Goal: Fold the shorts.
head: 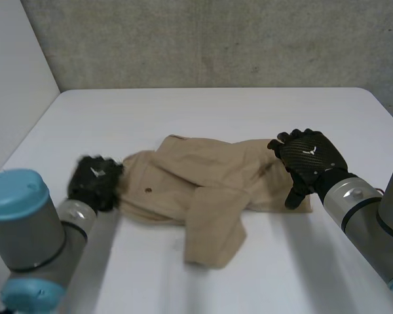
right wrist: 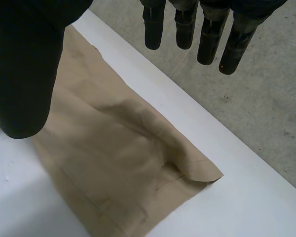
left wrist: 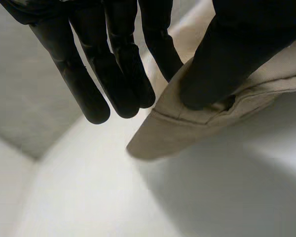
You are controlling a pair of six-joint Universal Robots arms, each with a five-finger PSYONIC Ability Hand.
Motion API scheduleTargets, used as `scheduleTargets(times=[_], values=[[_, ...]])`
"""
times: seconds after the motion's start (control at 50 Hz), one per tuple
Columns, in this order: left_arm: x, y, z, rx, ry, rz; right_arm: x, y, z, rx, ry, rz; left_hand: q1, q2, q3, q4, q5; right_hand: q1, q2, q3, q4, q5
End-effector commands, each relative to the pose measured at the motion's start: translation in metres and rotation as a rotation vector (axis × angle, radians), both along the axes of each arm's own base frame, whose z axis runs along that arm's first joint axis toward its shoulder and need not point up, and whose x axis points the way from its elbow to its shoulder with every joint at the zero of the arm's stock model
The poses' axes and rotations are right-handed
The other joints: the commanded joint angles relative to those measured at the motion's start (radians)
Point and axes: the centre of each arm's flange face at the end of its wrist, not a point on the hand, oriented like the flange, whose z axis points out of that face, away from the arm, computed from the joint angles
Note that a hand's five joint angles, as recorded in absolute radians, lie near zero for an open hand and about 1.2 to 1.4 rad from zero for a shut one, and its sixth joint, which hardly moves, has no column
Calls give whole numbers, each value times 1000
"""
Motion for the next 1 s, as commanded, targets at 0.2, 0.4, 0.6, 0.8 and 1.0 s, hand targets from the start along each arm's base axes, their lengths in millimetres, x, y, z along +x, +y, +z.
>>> scheduleTargets(times=[0.2,0.4,0.6,0.8,1.0], values=[[-9,-70,154,-501,170,139,1,1,0,0,1,-2,285,201,210,203,251,-31,-52,-39,-65,-73],[-120,-15,158,-469,376,-199,-5,-3,2,-14,-4,-41,285,201,210,203,251,-31,-52,-39,-65,-73],[-186,65,64,-203,294,-603,-39,-36,15,-100,-9,-277,285,201,210,203,251,-31,-52,-39,-65,-73],[-189,123,31,-73,221,-806,-50,-51,22,-125,-18,-298,-749,-833,-825,-831,-783,-31,-52,-39,-65,-73],[-144,88,74,-111,193,-526,-33,-47,17,-109,12,-46,-909,-993,-985,-991,-943,-31,-52,-39,-65,-73]])
